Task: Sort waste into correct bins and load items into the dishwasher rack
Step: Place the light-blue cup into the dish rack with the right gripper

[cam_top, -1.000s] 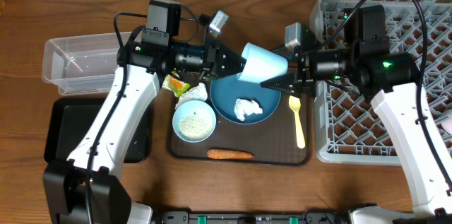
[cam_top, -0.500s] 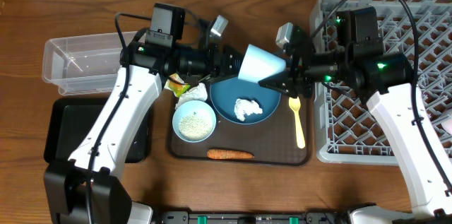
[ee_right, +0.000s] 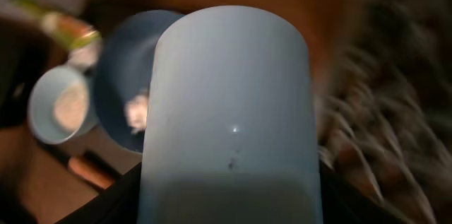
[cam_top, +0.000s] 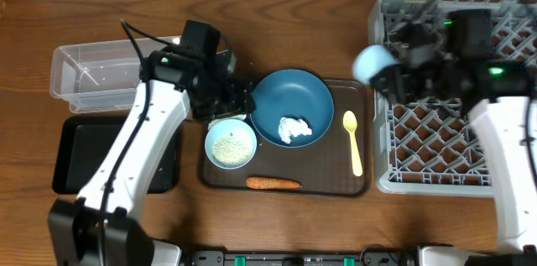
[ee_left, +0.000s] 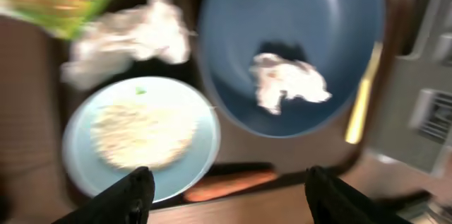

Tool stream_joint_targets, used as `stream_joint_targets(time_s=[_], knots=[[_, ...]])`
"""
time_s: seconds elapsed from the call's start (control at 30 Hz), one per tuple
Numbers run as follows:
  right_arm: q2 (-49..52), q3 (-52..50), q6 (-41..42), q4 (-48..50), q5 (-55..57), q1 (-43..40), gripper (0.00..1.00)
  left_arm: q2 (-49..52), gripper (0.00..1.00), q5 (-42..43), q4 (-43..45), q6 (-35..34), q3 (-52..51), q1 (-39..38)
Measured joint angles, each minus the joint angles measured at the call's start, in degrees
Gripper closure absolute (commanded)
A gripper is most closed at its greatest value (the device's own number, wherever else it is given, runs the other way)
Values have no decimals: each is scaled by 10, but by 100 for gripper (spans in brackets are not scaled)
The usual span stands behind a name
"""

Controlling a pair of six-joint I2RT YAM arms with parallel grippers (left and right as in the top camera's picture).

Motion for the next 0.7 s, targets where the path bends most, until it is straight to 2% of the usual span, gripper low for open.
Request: stream_joint_targets(time_s=[0.17, 0.43, 0.7], knots=[[0, 42, 47, -46, 26, -102, 72, -46, 29, -50, -7, 4, 0, 0], [1, 57, 92, -75, 65, -238, 72, -73, 29, -70, -9, 8, 0, 0], [59, 57, 126, -124, 149, -315, 74, -73, 29, -76, -10, 8, 0, 0]])
